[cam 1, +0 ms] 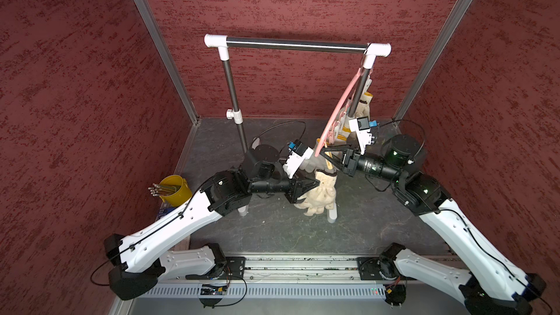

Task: Clip the gloves onto a hanger to dry
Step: Open the clamp at the hanger.

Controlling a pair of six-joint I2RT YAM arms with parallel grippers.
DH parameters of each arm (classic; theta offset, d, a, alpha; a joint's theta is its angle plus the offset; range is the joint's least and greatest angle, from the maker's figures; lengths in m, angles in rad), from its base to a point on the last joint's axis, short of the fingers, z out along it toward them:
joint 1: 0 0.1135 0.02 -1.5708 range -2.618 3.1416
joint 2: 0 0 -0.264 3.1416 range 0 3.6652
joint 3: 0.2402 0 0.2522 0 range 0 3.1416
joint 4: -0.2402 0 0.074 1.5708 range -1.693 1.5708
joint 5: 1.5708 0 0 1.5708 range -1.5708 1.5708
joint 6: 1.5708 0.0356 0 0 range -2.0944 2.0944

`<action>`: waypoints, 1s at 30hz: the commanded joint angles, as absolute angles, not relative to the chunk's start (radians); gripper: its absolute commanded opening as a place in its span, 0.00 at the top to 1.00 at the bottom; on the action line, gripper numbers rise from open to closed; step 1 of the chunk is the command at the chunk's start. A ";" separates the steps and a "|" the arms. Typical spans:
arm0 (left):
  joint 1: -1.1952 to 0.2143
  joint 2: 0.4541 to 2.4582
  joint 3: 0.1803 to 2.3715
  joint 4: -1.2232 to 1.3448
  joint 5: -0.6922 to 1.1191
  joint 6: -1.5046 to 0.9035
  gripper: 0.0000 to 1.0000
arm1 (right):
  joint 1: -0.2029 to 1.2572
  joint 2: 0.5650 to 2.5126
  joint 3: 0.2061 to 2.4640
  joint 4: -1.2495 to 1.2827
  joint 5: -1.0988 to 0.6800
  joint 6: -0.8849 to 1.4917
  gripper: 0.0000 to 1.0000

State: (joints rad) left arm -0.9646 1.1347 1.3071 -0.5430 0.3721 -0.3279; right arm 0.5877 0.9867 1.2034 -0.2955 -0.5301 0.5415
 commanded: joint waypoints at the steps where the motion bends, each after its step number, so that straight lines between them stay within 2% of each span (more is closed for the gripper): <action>1: -0.966 1.114 1.308 -0.437 0.411 -0.354 1.00 | 0.591 0.982 1.241 -0.264 -0.525 0.536 0.88; 23: -0.947 1.109 1.147 -0.271 0.316 -0.425 1.00 | 0.591 0.947 1.243 -0.234 -0.543 0.560 0.89; 30: -0.954 1.131 1.211 -0.278 0.350 -0.416 1.00 | 0.590 0.940 1.220 -0.229 -0.535 0.557 0.89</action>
State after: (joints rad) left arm -0.9520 1.1332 1.1648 -0.3206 0.3351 -0.4152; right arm 0.5880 0.9592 1.2034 -0.2871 -0.5457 0.5507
